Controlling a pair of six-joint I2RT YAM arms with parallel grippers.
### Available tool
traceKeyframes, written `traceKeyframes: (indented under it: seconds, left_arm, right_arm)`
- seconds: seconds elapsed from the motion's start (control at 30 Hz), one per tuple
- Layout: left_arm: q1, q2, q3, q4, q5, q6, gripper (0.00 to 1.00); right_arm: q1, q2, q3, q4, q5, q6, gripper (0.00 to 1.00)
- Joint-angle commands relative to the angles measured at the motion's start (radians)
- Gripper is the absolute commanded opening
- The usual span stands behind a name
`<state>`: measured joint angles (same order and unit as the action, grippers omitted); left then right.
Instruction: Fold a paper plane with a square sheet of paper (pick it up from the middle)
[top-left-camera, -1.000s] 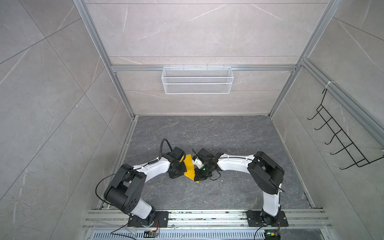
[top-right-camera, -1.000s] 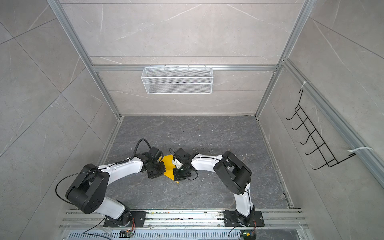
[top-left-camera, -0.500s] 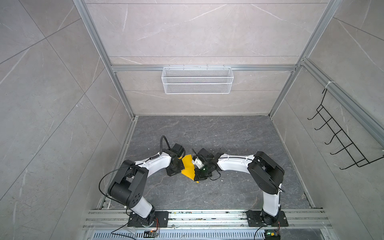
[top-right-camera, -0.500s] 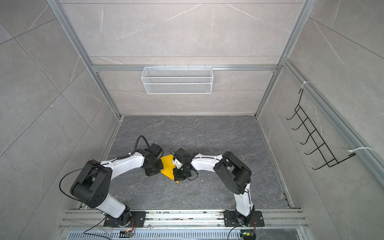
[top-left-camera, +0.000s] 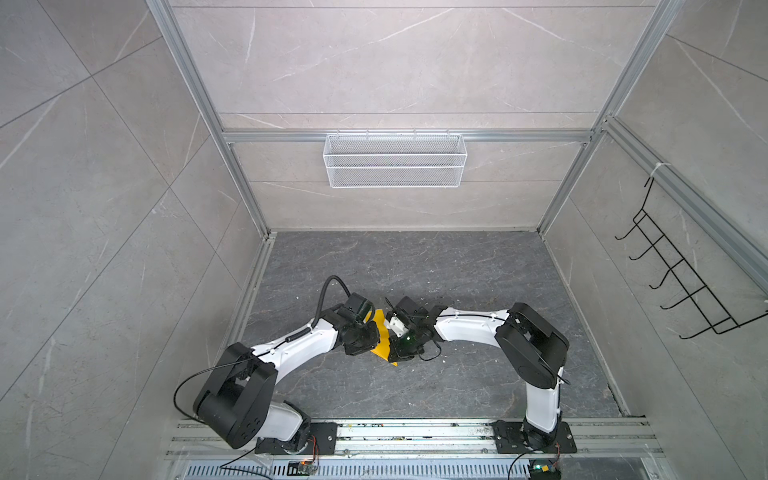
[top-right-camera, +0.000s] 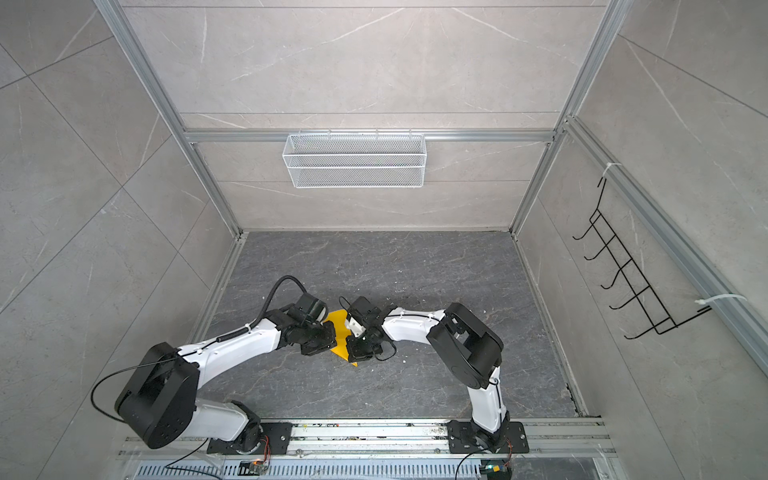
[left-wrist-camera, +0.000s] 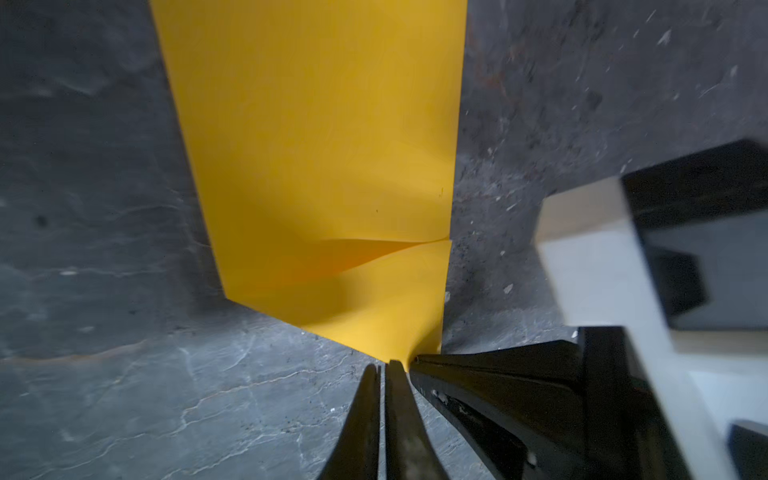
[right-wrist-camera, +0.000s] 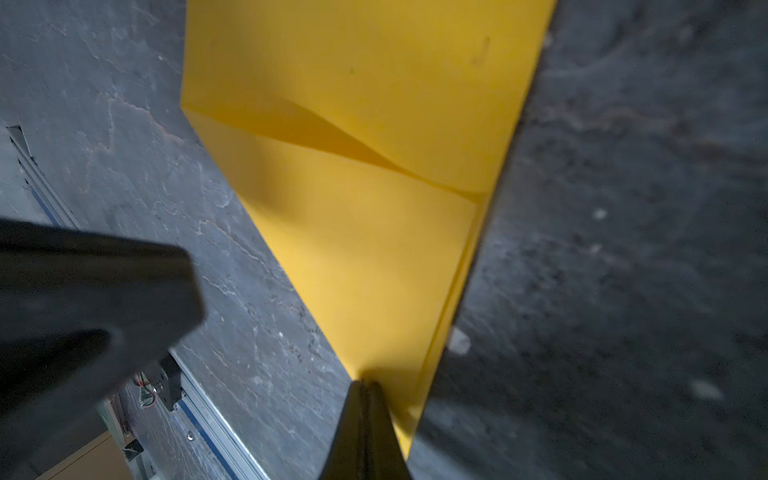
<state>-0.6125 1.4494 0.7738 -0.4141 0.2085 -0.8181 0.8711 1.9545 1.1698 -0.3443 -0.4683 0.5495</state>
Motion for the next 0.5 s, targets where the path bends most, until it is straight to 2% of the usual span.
traceKeyframes:
  seconds: [0.0, 0.13, 0.47]
  left_arm:
    - [-0.009, 0.043, 0.016, 0.021, 0.041, 0.010, 0.10]
    - [-0.010, 0.076, 0.024, 0.014, 0.049, 0.023, 0.10]
    - [-0.010, 0.150, 0.073, -0.078, -0.036, 0.022, 0.10]
  right_arm:
    - [0.003, 0.046, -0.038, -0.086, 0.063, 0.008, 0.01]
    - [0.003, 0.048, -0.032, -0.091, 0.065, 0.009, 0.01]
    - [0.002, 0.053, -0.026, -0.107, 0.071, 0.004, 0.01]
